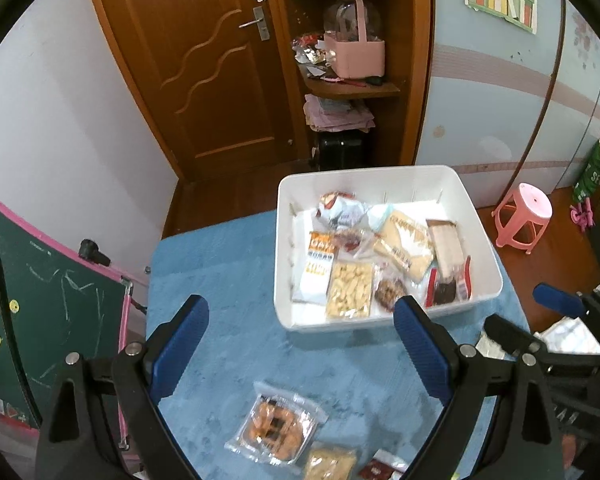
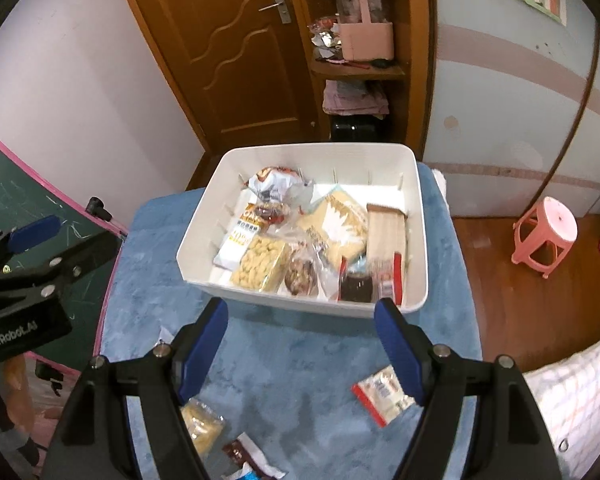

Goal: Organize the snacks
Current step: 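Withdraw both tools from the bin back over the remaining snacks, then grasp the pale puffed-square bag with the left tool while the right tool grasps the green packet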

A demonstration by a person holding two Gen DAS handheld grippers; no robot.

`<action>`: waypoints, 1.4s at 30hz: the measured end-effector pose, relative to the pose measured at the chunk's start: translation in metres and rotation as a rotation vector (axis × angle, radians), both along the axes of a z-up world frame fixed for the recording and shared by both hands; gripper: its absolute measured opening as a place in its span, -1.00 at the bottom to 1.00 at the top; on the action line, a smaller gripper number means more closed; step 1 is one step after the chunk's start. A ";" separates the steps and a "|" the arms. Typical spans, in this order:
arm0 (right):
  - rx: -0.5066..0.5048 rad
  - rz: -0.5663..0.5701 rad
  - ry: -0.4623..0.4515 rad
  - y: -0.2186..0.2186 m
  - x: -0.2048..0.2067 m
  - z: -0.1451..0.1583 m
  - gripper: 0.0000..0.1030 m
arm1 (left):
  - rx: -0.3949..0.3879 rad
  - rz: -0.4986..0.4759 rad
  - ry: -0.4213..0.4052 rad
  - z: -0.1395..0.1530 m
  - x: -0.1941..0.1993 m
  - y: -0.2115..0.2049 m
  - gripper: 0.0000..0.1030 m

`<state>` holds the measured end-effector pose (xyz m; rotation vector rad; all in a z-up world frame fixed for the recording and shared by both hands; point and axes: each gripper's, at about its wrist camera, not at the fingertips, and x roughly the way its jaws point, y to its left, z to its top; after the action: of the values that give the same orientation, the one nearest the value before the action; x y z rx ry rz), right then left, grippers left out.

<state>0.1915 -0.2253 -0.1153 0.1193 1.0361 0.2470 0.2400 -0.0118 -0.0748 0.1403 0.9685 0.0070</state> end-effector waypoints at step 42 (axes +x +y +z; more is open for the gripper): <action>-0.056 -0.089 0.183 -0.013 -0.197 -0.092 0.48 | -0.088 -0.055 0.300 -0.130 -0.175 0.066 0.81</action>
<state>-0.0057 -0.2380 -0.2071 0.1385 1.2159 0.1274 0.0650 0.0538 -0.2045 0.0883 1.2624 -0.1092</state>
